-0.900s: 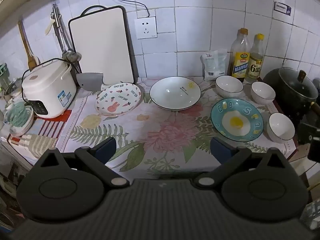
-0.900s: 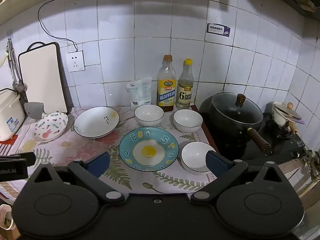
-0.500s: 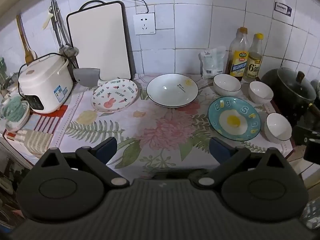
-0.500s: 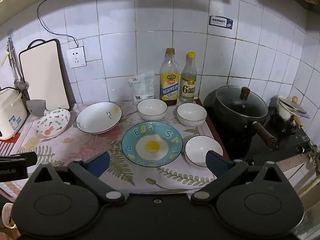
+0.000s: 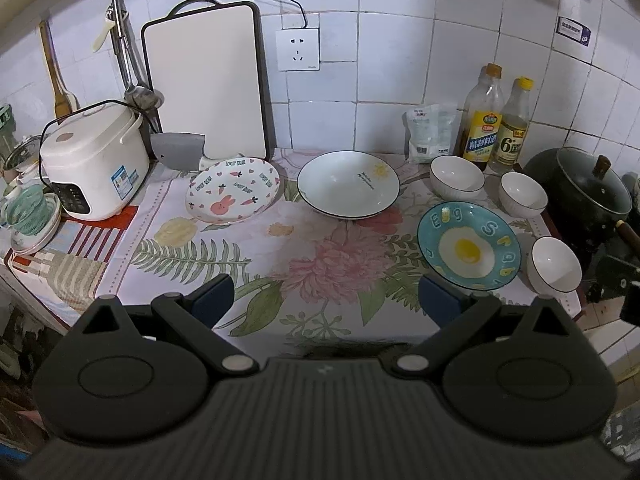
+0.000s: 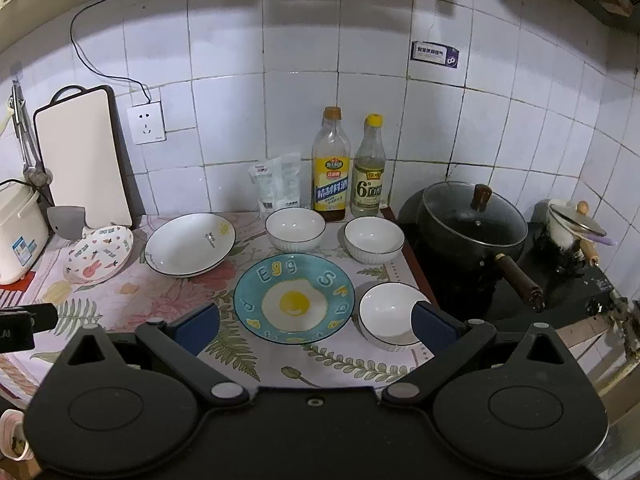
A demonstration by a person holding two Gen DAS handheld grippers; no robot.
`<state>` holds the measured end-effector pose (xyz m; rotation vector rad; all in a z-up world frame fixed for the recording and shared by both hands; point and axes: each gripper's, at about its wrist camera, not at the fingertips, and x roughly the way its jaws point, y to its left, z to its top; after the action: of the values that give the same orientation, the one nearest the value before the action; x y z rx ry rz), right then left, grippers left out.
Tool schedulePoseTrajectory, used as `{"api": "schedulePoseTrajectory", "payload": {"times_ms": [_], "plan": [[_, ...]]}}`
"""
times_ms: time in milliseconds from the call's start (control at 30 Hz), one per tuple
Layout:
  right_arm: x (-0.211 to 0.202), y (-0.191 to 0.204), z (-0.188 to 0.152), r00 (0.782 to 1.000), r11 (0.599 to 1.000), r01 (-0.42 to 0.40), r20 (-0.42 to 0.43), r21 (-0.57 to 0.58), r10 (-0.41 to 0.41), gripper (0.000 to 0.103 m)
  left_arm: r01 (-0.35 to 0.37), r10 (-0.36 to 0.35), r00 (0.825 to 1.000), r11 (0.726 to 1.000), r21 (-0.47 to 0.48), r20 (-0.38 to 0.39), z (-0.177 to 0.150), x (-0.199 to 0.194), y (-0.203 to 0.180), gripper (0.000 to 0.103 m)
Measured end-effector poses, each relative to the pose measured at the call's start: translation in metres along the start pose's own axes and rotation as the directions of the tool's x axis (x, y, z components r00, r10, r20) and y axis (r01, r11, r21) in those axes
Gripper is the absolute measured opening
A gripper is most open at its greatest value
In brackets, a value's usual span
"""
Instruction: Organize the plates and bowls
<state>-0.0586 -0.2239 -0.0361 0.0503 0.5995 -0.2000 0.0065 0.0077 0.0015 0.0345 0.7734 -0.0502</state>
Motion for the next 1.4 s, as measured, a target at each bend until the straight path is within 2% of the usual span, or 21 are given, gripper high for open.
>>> {"api": "schedulePoseTrajectory", "payload": {"times_ms": [367,933,1400], "plan": [[-0.003,0.001,-0.001,1.000,1.000,-0.004,0.007,-0.009,0.004,0.103,0.006,-0.006,1.000,1.000,0.021,0.008,-0.005,-0.005,-0.005,0.101],[0.002,0.008,-0.004,1.000,0.999,0.004,-0.014,-0.050,-0.005,0.103,-0.021,0.021,0.999,1.000,0.009,-0.028,-0.007,0.006,0.009,0.103],[0.005,0.012,-0.004,1.000,0.998,0.023,-0.018,-0.064,-0.024,0.103,-0.022,0.022,0.999,1.000,0.009,-0.030,-0.006,0.006,0.009,0.103]]}}
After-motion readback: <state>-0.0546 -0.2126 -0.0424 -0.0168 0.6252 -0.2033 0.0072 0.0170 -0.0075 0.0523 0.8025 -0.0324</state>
